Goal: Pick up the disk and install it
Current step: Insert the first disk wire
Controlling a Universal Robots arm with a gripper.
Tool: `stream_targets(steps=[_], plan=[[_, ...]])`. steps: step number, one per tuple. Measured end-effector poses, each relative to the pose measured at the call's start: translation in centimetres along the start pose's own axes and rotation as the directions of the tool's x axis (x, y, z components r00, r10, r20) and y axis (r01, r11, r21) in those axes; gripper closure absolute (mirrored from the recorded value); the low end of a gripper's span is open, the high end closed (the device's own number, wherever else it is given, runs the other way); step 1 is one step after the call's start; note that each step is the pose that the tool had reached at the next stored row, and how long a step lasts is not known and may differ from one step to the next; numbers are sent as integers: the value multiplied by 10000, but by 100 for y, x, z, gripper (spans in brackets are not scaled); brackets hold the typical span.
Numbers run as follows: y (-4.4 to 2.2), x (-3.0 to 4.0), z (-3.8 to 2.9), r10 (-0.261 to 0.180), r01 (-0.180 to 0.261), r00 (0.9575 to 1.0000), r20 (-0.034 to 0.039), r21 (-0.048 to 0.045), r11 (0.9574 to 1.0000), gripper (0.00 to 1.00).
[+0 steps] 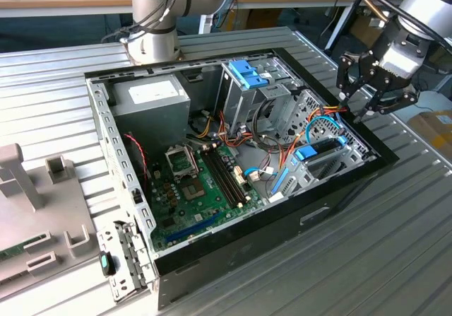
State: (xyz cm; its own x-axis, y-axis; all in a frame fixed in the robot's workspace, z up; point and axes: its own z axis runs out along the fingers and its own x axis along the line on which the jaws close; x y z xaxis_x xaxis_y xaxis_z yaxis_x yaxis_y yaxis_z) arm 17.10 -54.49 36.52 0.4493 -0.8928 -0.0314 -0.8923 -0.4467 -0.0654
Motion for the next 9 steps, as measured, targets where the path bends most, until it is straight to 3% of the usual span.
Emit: stream_targets(steps=[1,5,6,9], plan=[[-41,21,2,2,-2,10000,2,-6,10000,58],[-46,23,2,2,-2,10000,2,-6,10000,59],[-48,24,2,2,-2,10000,3,-6,10000,67],[-57,29,3,2,-2,10000,3,-5,10000,68]])
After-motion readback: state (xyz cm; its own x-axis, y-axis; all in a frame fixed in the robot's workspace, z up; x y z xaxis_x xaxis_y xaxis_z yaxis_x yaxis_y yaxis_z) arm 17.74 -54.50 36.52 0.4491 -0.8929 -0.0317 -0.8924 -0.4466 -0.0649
